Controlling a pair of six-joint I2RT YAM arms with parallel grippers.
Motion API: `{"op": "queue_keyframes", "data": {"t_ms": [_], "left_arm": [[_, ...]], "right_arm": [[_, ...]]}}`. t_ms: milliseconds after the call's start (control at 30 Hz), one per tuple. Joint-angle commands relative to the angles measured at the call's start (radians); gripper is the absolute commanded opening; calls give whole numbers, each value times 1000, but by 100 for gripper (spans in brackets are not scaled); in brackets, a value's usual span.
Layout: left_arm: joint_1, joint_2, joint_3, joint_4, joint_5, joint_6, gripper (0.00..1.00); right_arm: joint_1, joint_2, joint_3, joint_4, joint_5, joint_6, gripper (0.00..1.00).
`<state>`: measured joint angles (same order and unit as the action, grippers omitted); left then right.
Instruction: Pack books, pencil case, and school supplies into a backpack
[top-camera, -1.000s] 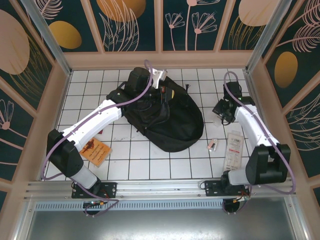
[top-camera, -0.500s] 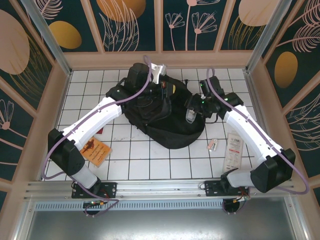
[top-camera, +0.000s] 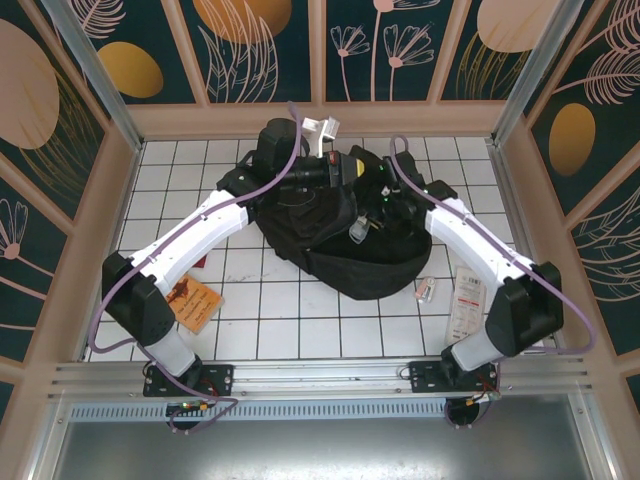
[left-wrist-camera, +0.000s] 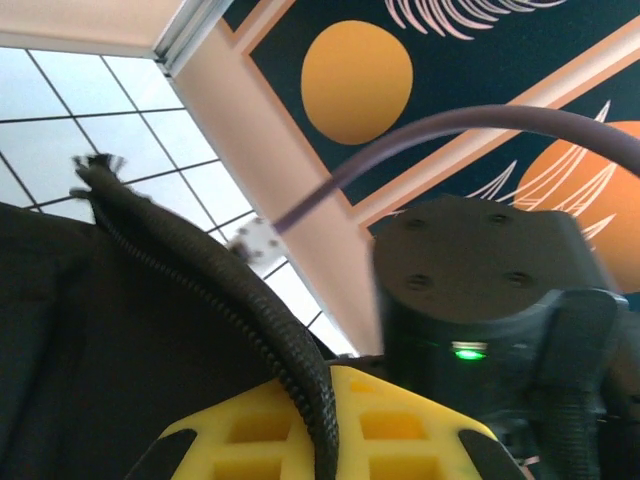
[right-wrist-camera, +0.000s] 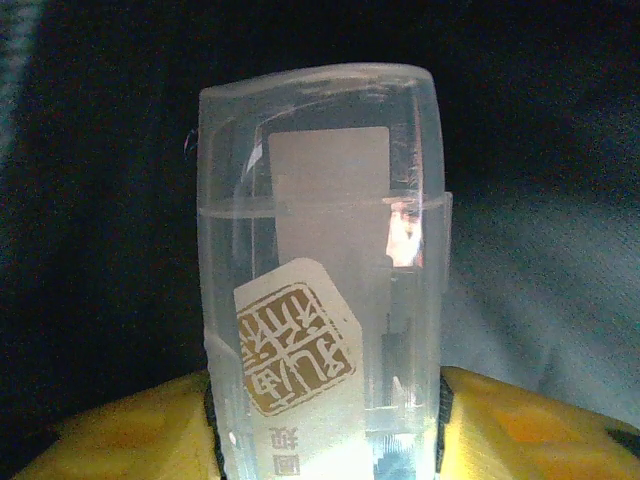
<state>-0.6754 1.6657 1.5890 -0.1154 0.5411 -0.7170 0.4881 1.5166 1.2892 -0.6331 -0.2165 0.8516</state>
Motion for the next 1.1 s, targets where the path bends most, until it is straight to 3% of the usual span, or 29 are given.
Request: {"op": "queue_keyframes", "data": {"t_ms": [0,200,433,767,1067], "left_arm": [[-6,-12,73,147,39,-46,0],[-7,-15,89,138,36,-42,0],[-6,-18,65,151,42,-37,0],[-3,-36,25,81,-78,50,0],[0,-22,-21,68,-107,78,0]], "right_arm": [[2,58,87,30,-20,35,55],[1,101,124,90,-71,86,59],[3,98,116,144,-98,93,75],[-7,-23,72,72,-9,-4,71],[-21,-175,34,-21,62,-103,70]]}}
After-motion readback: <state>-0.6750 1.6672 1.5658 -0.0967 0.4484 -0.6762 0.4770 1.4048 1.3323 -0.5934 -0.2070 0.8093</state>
